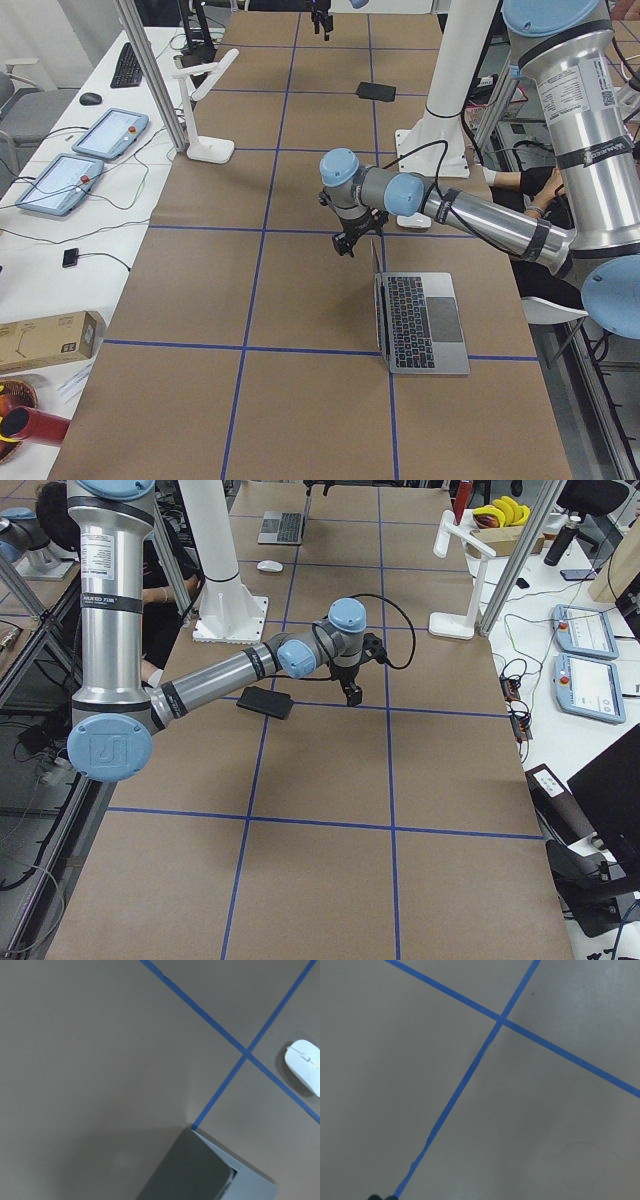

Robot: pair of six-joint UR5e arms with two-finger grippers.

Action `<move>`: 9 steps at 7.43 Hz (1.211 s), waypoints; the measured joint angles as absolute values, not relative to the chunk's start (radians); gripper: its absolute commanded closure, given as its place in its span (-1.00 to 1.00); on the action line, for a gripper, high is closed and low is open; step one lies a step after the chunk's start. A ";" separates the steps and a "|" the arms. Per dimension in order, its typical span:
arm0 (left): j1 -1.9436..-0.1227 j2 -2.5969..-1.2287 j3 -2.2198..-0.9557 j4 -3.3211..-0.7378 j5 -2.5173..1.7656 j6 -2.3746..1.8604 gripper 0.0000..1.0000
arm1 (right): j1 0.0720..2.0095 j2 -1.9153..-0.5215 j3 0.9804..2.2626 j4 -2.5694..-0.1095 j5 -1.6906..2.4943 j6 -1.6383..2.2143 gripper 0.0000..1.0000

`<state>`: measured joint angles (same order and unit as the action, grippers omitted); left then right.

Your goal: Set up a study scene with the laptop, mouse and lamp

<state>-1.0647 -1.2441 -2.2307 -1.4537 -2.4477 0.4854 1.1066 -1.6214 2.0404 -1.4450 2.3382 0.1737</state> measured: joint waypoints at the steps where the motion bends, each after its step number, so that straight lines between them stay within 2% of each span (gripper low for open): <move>1: -1.040 -1.244 -2.234 -1.455 -2.444 0.489 -0.99 | 1.106 -1.621 2.040 -1.445 2.337 0.174 -1.00; 5: -1.012 -1.229 -2.233 -1.455 -2.395 0.649 -0.95 | 1.106 -1.621 2.036 -1.445 2.328 0.174 -1.00; 7: -0.994 -1.221 -2.232 -1.455 -2.366 0.739 -0.62 | 1.106 -1.621 2.036 -1.445 2.321 0.173 -1.00; 9: -0.990 -1.220 -2.233 -1.454 -2.346 0.819 -0.50 | 1.106 -1.621 2.034 -1.445 2.316 0.173 -1.00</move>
